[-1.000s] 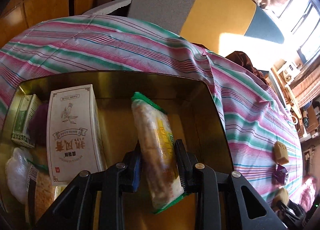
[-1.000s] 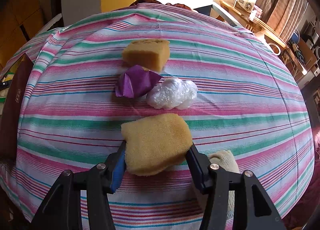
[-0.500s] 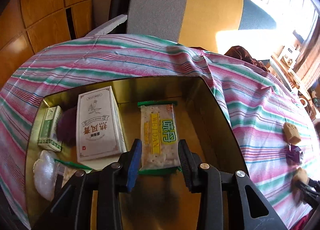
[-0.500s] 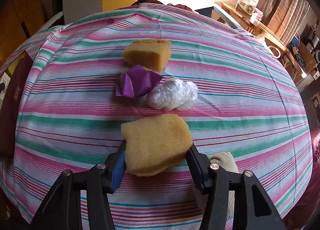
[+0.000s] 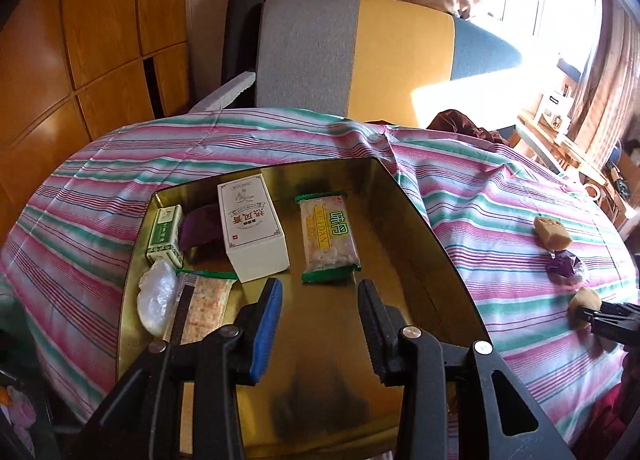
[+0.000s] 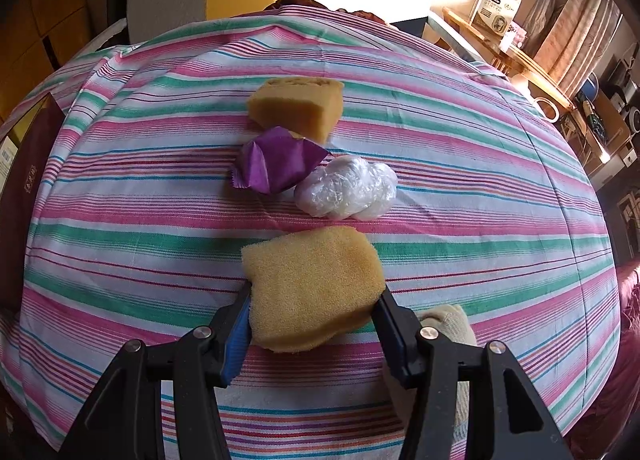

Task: Organize objects
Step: 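Carry the yellow sponge into the gold tray and open the right tool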

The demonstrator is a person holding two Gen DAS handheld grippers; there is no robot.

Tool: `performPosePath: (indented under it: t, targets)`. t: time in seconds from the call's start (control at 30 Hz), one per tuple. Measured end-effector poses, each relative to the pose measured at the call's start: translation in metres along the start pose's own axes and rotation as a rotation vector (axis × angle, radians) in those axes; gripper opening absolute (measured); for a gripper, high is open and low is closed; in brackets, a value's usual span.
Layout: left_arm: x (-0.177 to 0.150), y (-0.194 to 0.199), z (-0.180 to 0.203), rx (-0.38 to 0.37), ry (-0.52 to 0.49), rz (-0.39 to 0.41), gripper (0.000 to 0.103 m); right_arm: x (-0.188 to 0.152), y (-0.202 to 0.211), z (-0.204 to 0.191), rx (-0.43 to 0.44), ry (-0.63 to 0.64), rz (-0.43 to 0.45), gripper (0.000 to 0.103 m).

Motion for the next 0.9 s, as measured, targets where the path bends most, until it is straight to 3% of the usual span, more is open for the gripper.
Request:
performPosePath:
  t: [0.43,0.9]
  targets:
    - [-0.018,0.03,-0.017,0.024,-0.027,0.043,0.042,0.001,0.007,0.0,-0.018,-0.017,-0.003,0.054]
    - [-0.029,0.026,-0.039,0.025,0.008,0.022,0.042,0.007,0.058,-0.045,0.082,-0.005,0.11,0.054]
Point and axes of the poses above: each gripper's, at about its wrist camera, not at the fingertips, and y roughly against the way its jaws point, z to its right, x to its top, the point moved 5 cm from there along -y, roughly the way its jaws point, and after that the axes turned 9 degrees about y, right-handed, at the moved point
